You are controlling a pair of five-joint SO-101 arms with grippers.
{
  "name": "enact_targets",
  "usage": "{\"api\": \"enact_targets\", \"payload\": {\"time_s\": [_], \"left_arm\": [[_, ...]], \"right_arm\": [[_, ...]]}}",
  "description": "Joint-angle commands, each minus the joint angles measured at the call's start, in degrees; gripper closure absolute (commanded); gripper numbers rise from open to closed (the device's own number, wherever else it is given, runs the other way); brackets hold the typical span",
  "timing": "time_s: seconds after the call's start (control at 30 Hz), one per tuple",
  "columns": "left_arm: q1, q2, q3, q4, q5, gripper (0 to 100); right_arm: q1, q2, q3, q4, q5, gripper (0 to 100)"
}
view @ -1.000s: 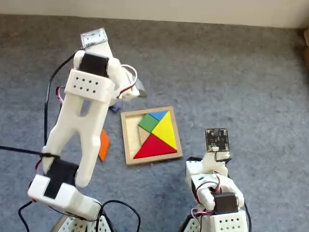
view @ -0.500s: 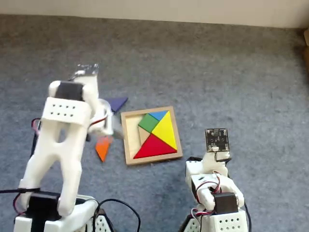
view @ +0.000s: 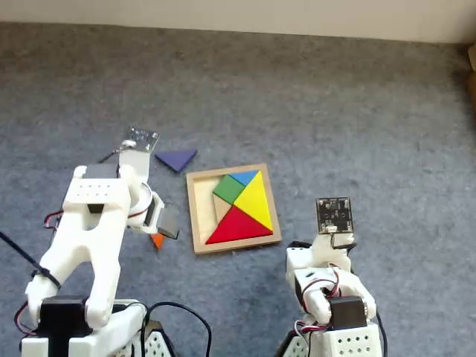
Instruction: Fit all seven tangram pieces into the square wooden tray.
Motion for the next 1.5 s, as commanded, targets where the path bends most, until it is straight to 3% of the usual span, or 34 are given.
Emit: {"api": "enact_targets", "payload": {"time_s": [0.0, 0.17, 0.33, 0.47, 0.93, 1.17, 1.37, 1.47], "left_arm": [[1.0, -1.9, 3.0, -6.7, -1.2, 67], [1.0, 3.6, 2.4, -8.5, -1.2, 67], [0.9, 14.3, -7.8, -3.9, -1.1, 68], [1.1, 19.5, -12.0, -2.0, -1.2, 79], [8.4, 8.9, -11.0, 0.6, -0.9, 93], [7.5, 3.3, -10.8, 1.1, 2.0, 93], [3.2, 3.0, -11.1, 3.3, 2.2, 71], [2.9, 2.9, -11.2, 3.6, 2.3, 70]], "right_arm": [[0.7, -0.9, 5.1, 0.3, -0.2, 99.5], [0.7, -0.9, 5.1, 0.3, -0.2, 99.5], [0.7, -0.9, 5.1, 0.3, -0.2, 99.5], [0.7, -0.9, 5.1, 0.3, -0.2, 99.5], [0.7, -0.9, 5.1, 0.3, -0.2, 99.5], [0.7, -0.9, 5.1, 0.3, -0.2, 99.5], [0.7, -0.9, 5.1, 0.3, -0.2, 99.5], [0.7, -0.9, 5.1, 0.3, -0.2, 99.5]]}}
